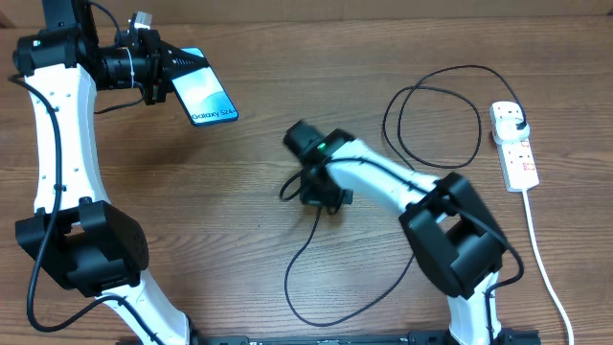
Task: Plug charger to phone and switch on socket
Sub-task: 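Lift the plug with the right gripper toward the phone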
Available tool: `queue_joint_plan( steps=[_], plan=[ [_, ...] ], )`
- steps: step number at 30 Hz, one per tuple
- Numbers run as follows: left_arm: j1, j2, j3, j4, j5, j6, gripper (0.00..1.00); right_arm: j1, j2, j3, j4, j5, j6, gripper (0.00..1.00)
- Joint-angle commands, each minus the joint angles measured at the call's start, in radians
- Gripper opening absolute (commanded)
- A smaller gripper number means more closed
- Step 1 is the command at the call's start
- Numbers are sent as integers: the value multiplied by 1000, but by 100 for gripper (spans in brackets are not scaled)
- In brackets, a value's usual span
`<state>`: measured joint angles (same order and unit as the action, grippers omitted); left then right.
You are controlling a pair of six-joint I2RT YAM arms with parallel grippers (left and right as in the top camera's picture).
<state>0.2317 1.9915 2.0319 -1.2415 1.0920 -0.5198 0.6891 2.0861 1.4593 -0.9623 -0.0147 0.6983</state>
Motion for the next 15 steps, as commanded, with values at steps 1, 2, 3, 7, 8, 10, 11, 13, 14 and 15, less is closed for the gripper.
queue_joint_plan(
  steps=[1,2,3,7,8,10,11,13,14,15],
  plan=[
    [11,-24,14,29,85,5,4,-111,1,42,29,-247,-33,4],
    [11,-24,14,36,89,-3,4,-133,1,42,43,-314,-56,4],
    [11,-24,14,44,88,-13,4,-156,1,42,58,-383,-79,4],
    [10,-24,14,75,88,-43,4,-248,1,42,124,-647,-132,4],
    [11,-24,14,84,89,-47,4,-266,1,42,139,-692,-132,4],
    [10,-24,14,103,89,-64,4,-294,1,42,169,-768,-132,4],
    [10,-24,14,116,92,-69,4,-309,1,42,191,-819,-132,4],
    [10,-24,14,164,108,-100,4,-333,1,42,269,-972,-147,4],
    [10,-24,14,210,114,-137,4,-340,1,42,346,-1089,-154,4],
    [10,-24,14,232,114,-158,4,-341,1,42,397,-1151,-148,4]
  ],
)
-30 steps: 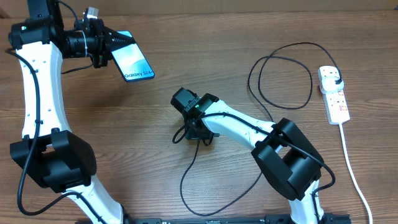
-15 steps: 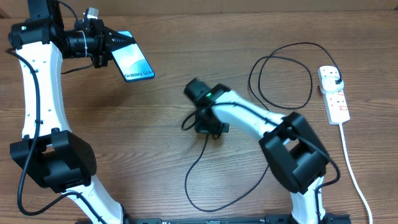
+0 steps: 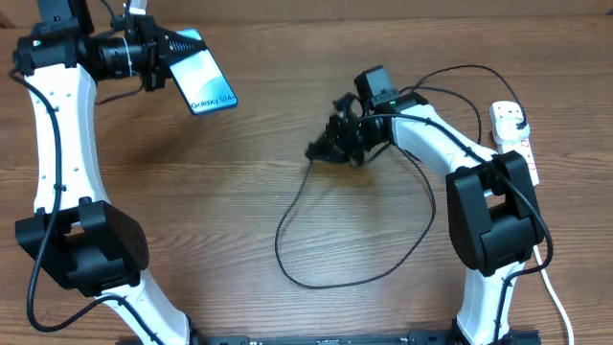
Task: Plug charger to phone and switch on socket
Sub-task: 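Lift the plug with the right gripper toward the phone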
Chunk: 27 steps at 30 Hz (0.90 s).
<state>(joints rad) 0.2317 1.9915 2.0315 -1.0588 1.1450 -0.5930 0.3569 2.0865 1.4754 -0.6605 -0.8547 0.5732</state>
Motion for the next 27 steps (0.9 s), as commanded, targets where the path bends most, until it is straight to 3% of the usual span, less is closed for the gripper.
queue_joint_plan(
  steps=[1,8,11,17,22,27],
  plan=[
    [10,-24,15,69,61,-103,4,-9,1,26,129,-349,-19,4],
    [10,-24,15,216,61,-238,4,1,0,26,418,-561,150,4],
    [10,-24,15,330,69,-315,4,10,0,26,606,-625,286,4],
    [10,-24,15,580,105,-491,4,30,0,26,1117,-653,697,4],
    [10,-24,15,702,97,-628,4,35,0,26,1664,-587,1178,4],
    [4,-24,15,776,99,-707,4,35,0,26,1955,-513,1449,4]
  ],
)
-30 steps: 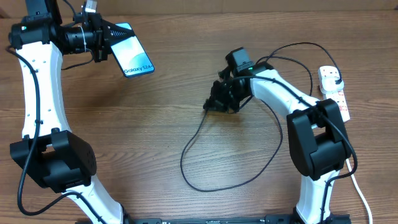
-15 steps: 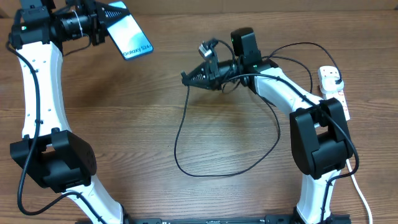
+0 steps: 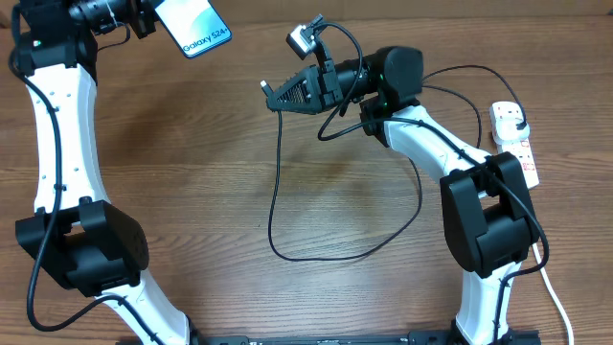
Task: Plug charger to phone and switch on socket
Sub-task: 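Lift the plug with the right gripper toward the phone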
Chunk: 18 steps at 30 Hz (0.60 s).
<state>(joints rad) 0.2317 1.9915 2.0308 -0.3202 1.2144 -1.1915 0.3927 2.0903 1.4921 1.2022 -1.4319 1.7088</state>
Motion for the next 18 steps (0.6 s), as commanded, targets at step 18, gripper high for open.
queue_joint_plan(
  steps=[18],
  plan=[
    [-97,-24,16,198,10,-96,4,5,-3,9,193,244,453,4]
  ],
)
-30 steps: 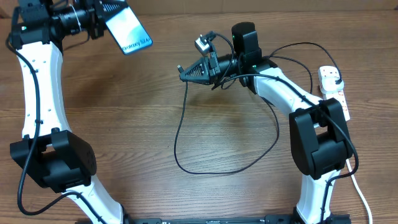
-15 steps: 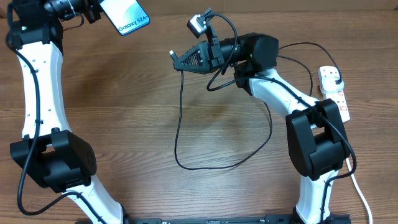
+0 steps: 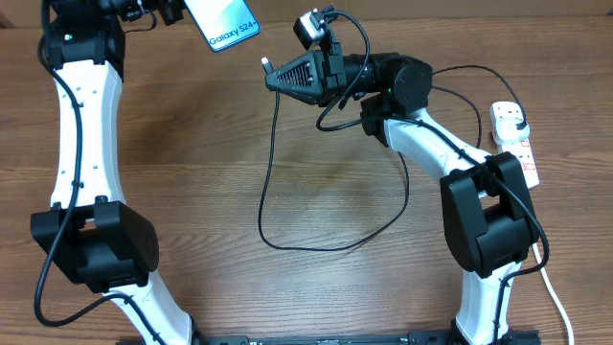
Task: Plug charger to phone and switch on socket
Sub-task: 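Lift the plug with the right gripper toward the phone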
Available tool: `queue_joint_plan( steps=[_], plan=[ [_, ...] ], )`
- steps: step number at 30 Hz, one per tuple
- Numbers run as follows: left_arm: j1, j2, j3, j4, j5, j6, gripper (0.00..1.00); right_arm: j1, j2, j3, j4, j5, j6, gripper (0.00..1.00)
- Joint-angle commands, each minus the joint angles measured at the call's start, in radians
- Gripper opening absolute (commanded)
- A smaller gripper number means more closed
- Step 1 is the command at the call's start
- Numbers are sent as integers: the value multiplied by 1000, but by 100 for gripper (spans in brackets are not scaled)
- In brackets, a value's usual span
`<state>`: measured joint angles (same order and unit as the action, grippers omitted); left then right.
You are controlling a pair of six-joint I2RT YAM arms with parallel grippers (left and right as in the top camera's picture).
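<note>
In the overhead view my left gripper (image 3: 182, 11) is shut on a blue-screened phone (image 3: 223, 21) marked Galaxy S24+, held high at the top left with the screen facing up. My right gripper (image 3: 272, 74) is shut on the plug end of the black charger cable (image 3: 268, 192), raised and pointing left toward the phone; the small plug tip (image 3: 265, 63) shows just past the fingers, a short gap from the phone. The cable hangs down in a loop and runs back to the white socket strip (image 3: 515, 144) at the right edge.
A charger head sits in the top outlet of the strip (image 3: 510, 118). The strip's white lead runs down the right side (image 3: 546, 259). Coils of black cable lie near the right arm (image 3: 450, 96). Wooden tabletop (image 3: 192, 192) lies below.
My left arm swung the phone to the right, toward the middle top. My right gripper with the plug rose slightly and edged closer, so the gap between plug and phone shrank.
At first my right gripper was down on the table over the cable end while the left held the phone up. Then the right gripper was off the table further right with the cable. Later it held the plug high, pointing left, and now both sit close together.
</note>
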<state>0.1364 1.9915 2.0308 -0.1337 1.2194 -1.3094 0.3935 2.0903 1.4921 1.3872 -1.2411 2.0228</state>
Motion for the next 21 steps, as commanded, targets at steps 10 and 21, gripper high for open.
queue_joint_plan(
  steps=[10,21],
  plan=[
    [-30,-24,16,11,-37,72,4,5,-3,9,7,99,139,4],
    [-84,-24,16,15,-129,80,4,5,-3,9,7,103,139,4]
  ],
)
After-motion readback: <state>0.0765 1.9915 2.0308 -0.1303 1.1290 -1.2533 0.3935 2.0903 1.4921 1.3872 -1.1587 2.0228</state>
